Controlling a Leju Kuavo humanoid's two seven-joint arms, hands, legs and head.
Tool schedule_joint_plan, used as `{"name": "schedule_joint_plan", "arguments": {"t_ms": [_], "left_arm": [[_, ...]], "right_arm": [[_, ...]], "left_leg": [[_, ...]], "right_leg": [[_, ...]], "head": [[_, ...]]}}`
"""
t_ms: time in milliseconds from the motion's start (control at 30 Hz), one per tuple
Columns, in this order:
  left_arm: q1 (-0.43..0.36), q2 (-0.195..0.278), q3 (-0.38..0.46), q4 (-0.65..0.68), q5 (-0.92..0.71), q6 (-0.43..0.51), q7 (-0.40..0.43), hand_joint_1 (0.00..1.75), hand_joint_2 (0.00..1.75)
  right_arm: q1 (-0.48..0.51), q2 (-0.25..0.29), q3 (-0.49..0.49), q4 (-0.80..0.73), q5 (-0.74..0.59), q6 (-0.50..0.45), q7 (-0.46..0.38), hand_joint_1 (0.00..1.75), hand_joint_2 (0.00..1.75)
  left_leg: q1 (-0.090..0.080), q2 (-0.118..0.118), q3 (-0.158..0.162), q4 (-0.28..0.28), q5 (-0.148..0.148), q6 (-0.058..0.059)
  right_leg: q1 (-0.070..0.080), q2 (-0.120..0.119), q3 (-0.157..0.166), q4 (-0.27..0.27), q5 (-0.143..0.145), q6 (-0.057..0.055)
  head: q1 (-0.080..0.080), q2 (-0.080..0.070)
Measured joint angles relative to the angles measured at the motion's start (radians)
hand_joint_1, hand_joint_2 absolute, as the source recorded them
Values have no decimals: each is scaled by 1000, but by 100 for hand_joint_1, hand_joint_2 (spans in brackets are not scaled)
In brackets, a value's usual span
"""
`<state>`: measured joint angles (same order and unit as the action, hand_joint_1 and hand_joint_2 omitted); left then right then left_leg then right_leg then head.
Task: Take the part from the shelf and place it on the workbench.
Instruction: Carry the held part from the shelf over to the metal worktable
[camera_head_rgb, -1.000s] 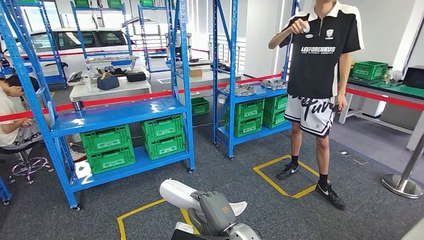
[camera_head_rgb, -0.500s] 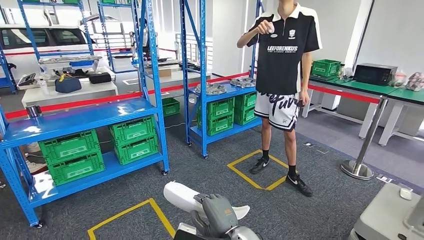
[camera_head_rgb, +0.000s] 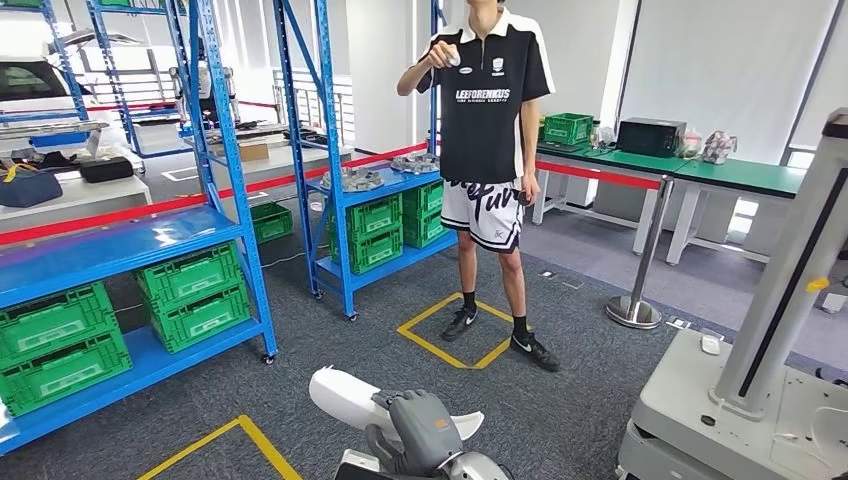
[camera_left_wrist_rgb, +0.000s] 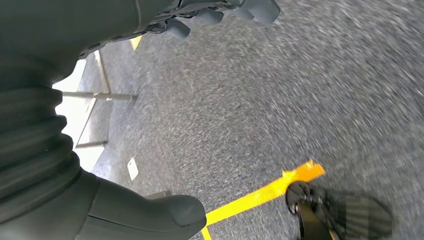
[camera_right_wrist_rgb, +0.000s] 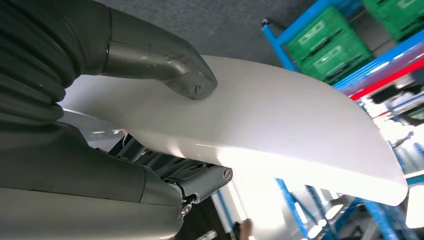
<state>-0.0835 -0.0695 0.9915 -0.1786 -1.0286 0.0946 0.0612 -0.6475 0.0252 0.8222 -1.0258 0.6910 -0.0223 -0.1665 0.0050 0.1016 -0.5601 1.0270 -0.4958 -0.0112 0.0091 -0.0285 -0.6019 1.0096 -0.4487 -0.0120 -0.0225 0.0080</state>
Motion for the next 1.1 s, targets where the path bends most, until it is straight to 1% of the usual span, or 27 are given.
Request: {"name": "schedule_joint_plan", "arguments": {"t_ms": [67, 100, 133, 167, 200, 233, 267, 300, 333, 367, 400, 433, 500, 533, 567, 633, 667, 700, 733, 767, 800, 867, 900, 933, 1000, 1033, 1100], "left_arm": [[-2, 0, 0, 0, -13, -6, -14, 0, 175], [-2, 1, 0, 0, -19, -8, -16, 0, 175], [-2, 2, -1, 0, -24, -10, -17, 0, 175], [-3, 3, -2, 0, -31, -12, -14, 0, 175], [-6, 4, -4, 0, -37, -13, -10, 0, 175], [-10, 4, -6, 0, -43, -14, -4, 0, 175], [-15, 3, -10, 0, -49, -15, 4, 0, 175], [-22, 1, -13, 0, -54, -16, 11, 0, 175], [-28, -1, -17, 1, -59, -17, 19, 0, 175], [-34, -3, -20, 1, -62, -17, 26, 0, 175], [-39, -6, -23, 1, -64, -17, 31, 0, 175], [-44, -8, -25, 1, -64, -17, 34, 0, 175], [-50, -12, -28, 1, -65, -17, 38, 0, 175], [-52, -15, -30, 1, -66, -17, 40, 0, 175], [-54, -17, -31, 0, -67, -17, 41, 0, 175], [-56, -20, -32, 0, -69, -17, 43, 0, 175], [-56, -21, -32, 0, -68, -16, 43, 0, 175], [-56, -21, -32, 0, -65, -15, 43, 0, 175], [-57, -22, -32, 0, -62, -14, 41, 0, 175], [-57, -24, -32, 0, -60, -13, 38, 0, 175], [-58, -26, -32, 0, -58, -12, 36, 0, 175], [-58, -29, -32, 0, -57, -10, 33, 0, 175], [-58, -30, -32, 0, -57, -10, 33, 0, 175], [-58, -30, -32, 0, -57, -9, 32, 0, 175], [-58, -31, -32, 0, -55, -9, 31, 0, 175], [-58, -32, -32, 0, -54, -9, 30, 0, 175], [-55, -32, -32, 0, -54, -9, 28, 0, 175]], "right_arm": [[5, 0, -11, 0, 5, -11, 10, 175, 175], [8, 0, -16, 0, 8, -16, 12, 175, 175], [12, 0, -19, 0, 13, -19, 14, 175, 175], [20, -1, -23, 0, 19, -22, 15, 175, 175], [29, -2, -28, 0, 26, -24, 17, 175, 175], [39, -3, -35, 0, 34, -25, 20, 175, 175], [47, -4, -43, 0, 43, -27, 22, 175, 175], [52, -5, -51, 0, 54, -28, 24, 175, 175], [54, -5, -59, 0, 66, -30, 25, 175, 175], [55, -4, -67, 0, 77, -31, 26, 175, 175], [54, -3, -74, -1, 87, -30, 26, 175, 175], [53, -1, -81, -2, 95, -25, 25, 175, 175], [51, 1, -93, -2, 106, -10, 20, 175, 175], [46, 2, -97, -1, 111, -1, 15, 175, 175], [39, 6, -100, 0, 115, 8, 10, 175, 175], [19, 19, -102, 7, 120, 19, 1, 175, 175], [11, 28, -102, 11, 122, 23, -2, 175, 175], [5, 35, -101, 17, 123, 27, -4, 175, 175], [2, 41, -100, 23, 123, 32, -5, 175, 175], [-1, 45, -100, 30, 123, 36, -7, 175, 175], [-5, 49, -99, 35, 123, 39, -9, 175, 175], [-16, 59, -99, 43, 121, 40, -13, 175, 175], [-22, 65, -99, 47, 121, 40, -15, 175, 175], [-27, 69, -99, 51, 120, 41, -17, 175, 175], [-32, 73, -99, 59, 118, 41, -19, 175, 175], [-34, 74, -99, 63, 117, 40, -19, 175, 175], [-39, 79, -99, 70, 113, 37, -20, 175, 175]], "left_leg": [[3, -44, -20, 50, -36, -11], [5, -72, -48, 109, -68, -16], [6, -90, -82, 181, -101, -19], [7, -97, -113, 246, -124, -22], [8, -100, -133, 285, -130, -24], [9, -100, -134, 283, -114, -26], [12, -102, -115, 241, -82, -28], [16, -113, -82, 170, -44, -30], [21, -137, -49, 100, -19, -32], [23, -158, -23, 48, -6, -30], [24, -173, -9, 19, -4, -25], [22, -177, -7, 16, -9, -17], [20, -154, -6, 13, -3, 1], [21, -142, -6, 10, 1, 10], [22, -130, -6, 8, 3, 16], [20, -101, -7, 5, 4, 25], [18, -86, -7, 6, 3, 27], [16, -71, -7, 6, 2, 28], [15, -59, -6, 6, 1, 29], [15, -47, -5, 6, 0, 28], [15, -37, -3, 6, -2, 26], [10, -18, 0, 7, -6, 19], [7, -9, 2, 7, -9, 14], [5, 0, 4, 6, -10, 9], [6, 15, 9, 2, -14, -3], [8, 5, 8, 7, -21, -9], [12, -47, -20, 72, -61, -19]], "right_leg": [[-10, 17, 6, -11, 8, -11], [-12, 26, 6, -13, 10, -14], [-13, 36, 4, -12, 11, -16], [-14, 47, 3, -11, 12, -16], [-14, 59, 2, -9, 12, -16], [-16, 71, 1, -6, 12, -15], [-18, 83, 0, -2, 11, -13], [-21, 95, -2, 3, 10, -8], [-22, 107, -6, 10, 8, -2], [-24, 119, -11, 15, 7, 6], [-25, 130, -17, 19, 8, 15], [-26, 142, -22, 18, 12, 24], [-29, 158, -29, 14, 19, 38], [-28, 146, -36, 24, 14, 43], [-26, 123, -52, 53, -3, 46], [-22, 62, -114, 178, -64, 50], [-23, 46, -148, 249, -92, 51], [-23, 38, -172, 298, -105, 52], [-23, 34, -176, 309, -100, 51], [-23, 30, -158, 276, -77, 49], [-22, 19, -122, 209, -45, 44], [-14, -22, -50, 70, 1, 30], [-9, -35, -31, 31, 10, 24], [-6, -40, -26, 17, 10, 19], [-7, -17, -27, 13, 13, 10], [-10, -6, -25, 9, 16, 5], [-19, 15, -20, 1, 21, -5]], "head": [[-1, 0], [-1, 0], [-1, 0], [-1, 0], [-1, 0], [-1, 0], [-1, 0], [-1, 0], [-2, 0], [-2, 0], [-2, 0], [-3, 0], [-3, 0], [-2, 0], [-1, 0], [1, 0], [1, 0], [1, 0], [2, 0], [2, 0], [2, 0], [1, 0], [1, 0], [0, 0], [0, 0], [0, 0], [-1, 0]]}}
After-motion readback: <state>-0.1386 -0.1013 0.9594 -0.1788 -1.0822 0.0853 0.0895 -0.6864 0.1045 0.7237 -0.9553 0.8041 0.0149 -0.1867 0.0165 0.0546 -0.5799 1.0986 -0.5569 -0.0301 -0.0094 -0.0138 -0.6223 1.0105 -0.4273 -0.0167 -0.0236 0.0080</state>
